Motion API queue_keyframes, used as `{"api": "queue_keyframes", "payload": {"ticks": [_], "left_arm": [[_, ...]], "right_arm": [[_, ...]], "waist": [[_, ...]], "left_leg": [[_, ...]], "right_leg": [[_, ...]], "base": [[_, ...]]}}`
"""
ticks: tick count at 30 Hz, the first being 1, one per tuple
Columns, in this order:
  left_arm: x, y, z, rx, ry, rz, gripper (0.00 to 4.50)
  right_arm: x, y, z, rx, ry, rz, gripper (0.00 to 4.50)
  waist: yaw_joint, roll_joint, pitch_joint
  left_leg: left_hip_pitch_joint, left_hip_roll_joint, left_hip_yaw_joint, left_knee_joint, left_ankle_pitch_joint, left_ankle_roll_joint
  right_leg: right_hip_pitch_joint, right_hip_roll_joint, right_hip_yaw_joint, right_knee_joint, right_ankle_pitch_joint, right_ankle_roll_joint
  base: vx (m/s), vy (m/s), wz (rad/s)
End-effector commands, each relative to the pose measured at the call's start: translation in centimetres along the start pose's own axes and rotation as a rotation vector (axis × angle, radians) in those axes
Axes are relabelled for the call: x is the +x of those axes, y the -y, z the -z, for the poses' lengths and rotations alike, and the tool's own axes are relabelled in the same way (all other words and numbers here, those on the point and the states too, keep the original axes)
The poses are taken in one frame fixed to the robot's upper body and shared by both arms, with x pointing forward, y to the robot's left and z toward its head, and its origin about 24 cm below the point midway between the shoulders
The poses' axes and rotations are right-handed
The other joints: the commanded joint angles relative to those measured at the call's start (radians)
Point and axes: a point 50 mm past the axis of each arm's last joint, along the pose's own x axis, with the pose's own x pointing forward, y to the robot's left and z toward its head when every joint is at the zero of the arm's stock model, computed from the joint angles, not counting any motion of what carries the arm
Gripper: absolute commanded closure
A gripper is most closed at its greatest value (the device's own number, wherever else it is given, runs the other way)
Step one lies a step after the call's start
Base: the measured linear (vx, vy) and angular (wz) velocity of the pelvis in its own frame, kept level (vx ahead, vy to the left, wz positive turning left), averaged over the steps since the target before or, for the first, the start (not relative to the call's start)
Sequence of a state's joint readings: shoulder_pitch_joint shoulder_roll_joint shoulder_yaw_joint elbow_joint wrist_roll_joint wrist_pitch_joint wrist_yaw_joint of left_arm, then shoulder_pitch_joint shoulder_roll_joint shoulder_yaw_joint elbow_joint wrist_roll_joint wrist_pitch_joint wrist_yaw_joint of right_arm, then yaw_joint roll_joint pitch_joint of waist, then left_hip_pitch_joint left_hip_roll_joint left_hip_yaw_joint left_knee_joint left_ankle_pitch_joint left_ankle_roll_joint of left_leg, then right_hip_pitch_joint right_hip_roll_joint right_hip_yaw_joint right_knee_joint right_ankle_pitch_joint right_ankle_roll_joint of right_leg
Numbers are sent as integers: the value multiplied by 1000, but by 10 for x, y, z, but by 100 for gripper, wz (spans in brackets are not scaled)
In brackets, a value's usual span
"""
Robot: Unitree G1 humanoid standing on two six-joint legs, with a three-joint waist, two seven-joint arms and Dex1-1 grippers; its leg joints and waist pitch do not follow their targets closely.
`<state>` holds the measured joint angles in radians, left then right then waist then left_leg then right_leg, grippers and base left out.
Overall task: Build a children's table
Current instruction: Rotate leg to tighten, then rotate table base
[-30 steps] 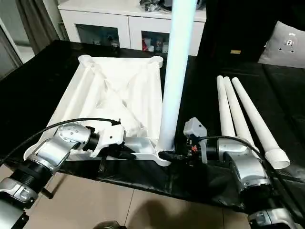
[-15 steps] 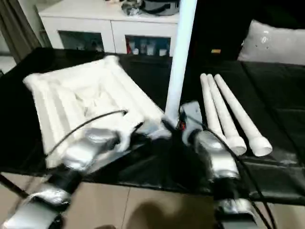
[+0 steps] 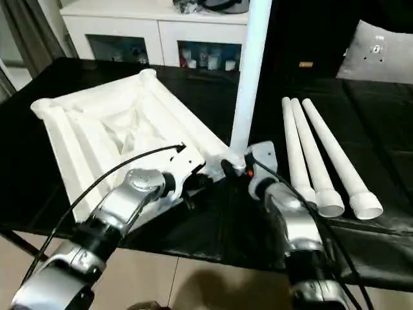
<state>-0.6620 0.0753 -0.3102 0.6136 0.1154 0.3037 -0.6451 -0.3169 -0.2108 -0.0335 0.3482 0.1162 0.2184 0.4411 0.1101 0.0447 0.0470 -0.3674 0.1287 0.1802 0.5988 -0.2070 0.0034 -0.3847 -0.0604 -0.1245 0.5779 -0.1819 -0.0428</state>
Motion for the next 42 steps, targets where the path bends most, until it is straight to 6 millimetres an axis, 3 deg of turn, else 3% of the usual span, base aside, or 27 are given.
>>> {"api": "queue_keyframes", "payload": {"ticks": [1, 2, 5, 7, 12, 15, 16, 19, 22, 23, 25, 28, 30, 34, 38, 42], "left_arm": [[-6, -16, -10, 34, 61, -85, 450], [-6, -18, -12, 12, 85, -74, 407], [-8, -20, -14, 15, 111, -72, 397], [-12, -23, -18, 43, 144, -93, 365], [-32, -26, -24, 7, 215, -81, 355], [-42, -29, -21, 10, 205, -100, 355], [-51, -35, -17, -10, 190, -146, 355], [-74, -49, -8, -25, 141, -245, 383], [-109, -73, 7, -30, 38, -416, 390], [-109, -73, 7, -30, 38, -416, 397], [-145, -93, 25, 7, -110, -577, 427], [-168, -103, 36, 38, -225, -664, 442], [-177, -105, 43, 30, -276, -684, 442], [-189, -100, 57, 14, -389, -669, 442], [-184, -85, 67, -27, -456, -547, 442], [-182, -73, 72, -25, -504, -446, 442]], "right_arm": [[-5, 5, -11, -3, 55, 11, 8], [-10, 6, -14, -2, 79, 2, 0], [-15, 4, -17, -11, 98, -28, 0], [-18, 3, -20, -41, 101, -49, 0], [-26, -8, -11, -65, -17, -201, 0], [-28, -12, -8, -80, -37, -240, 0], [-28, -15, -7, -81, -48, -250, 0], [-25, -20, -7, -83, -55, -274, 0], [-21, -27, -6, -82, -72, -297, 0], [-21, -27, -6, -82, -72, -297, 0], [-15, -34, -2, -85, -93, -313, 0], [-8, -38, -1, -88, -106, -316, 0], [-4, -40, 0, -81, -117, -312, 0], [7, -43, 1, -94, -149, -294, 0], [17, -44, 3, -97, -183, -290, 0], [24, -48, 3, -104, -186, -306, 0]], "waist": [[0, -21, -59], [-3, -25, -59], [-6, -20, -62], [-5, -21, -63], [2, -23, -65], [3, -20, -61], [4, -13, -59], [3, -11, -56], [0, -7, -55], [-2, -7, -55], [-4, -6, -56], [-9, -1, -55], [-4, 1, -58], [3, 3, -57], [3, 6, -54], [0, 5, -55]], "left_leg": [[10, 120, -55, -74, -142, 85], [7, 118, -55, -74, -135, 86], [5, 117, -53, -68, -113, 95], [2, 121, -55, -68, -93, 105], [4, 125, -53, -65, -72, 122], [5, 124, -51, -65, -89, 117], [5, 123, -53, -67, -102, 106], [9, 125, -56, -72, -138, 80], [9, 126, -60, -75, -147, 66], [10, 123, -58, -74, -150, 62], [9, 121, -60, -75, -146, 57], [14, 121, -60, -75, -149, 48], [21, 126, -59, -74, -146, 37], [19, 127, -60, -78, -161, 15], [19, 125, -60, -80, -192, -6], [19, 124, -60, -79, -187, -4]], "right_leg": [[52, -137, 82, -81, -275, -104], [56, -139, 81, -80, -275, -103], [54, -142, 83, -78, -244, -117], [56, -140, 82, -69, -195, -135], [57, -143, 83, -57, -136, -170], [52, -140, 83, -62, -177, -163], [52, -138, 82, -66, -213, -155], [48, -136, 82, -74, -260, -139], [47, -132, 83, -68, -240, -143], [47, -133, 84, -68, -240, -144], [47, -130, 84, -64, -232, -142], [42, -129, 85, -64, -227, -145], [39, -131, 87, -60, -204, -154], [38, -134, 90, -53, -169, -173], [40, -137, 93, -58, -209, -173], [42, -138, 93, -57, -200, -174]], "base": [[0, 0, 0], [0, 0, 0], [0, 0, 0], [0, 0, 0], [0, 0, 0], [0, 0, 0], [0, 0, 0], [0, 0, 0], [0, 0, 0], [0, 0, 0], [0, 0, 0], [0, 0, 0], [0, 0, 0], [0, 0, 0], [0, 0, 0], [0, 0, 0]]}}
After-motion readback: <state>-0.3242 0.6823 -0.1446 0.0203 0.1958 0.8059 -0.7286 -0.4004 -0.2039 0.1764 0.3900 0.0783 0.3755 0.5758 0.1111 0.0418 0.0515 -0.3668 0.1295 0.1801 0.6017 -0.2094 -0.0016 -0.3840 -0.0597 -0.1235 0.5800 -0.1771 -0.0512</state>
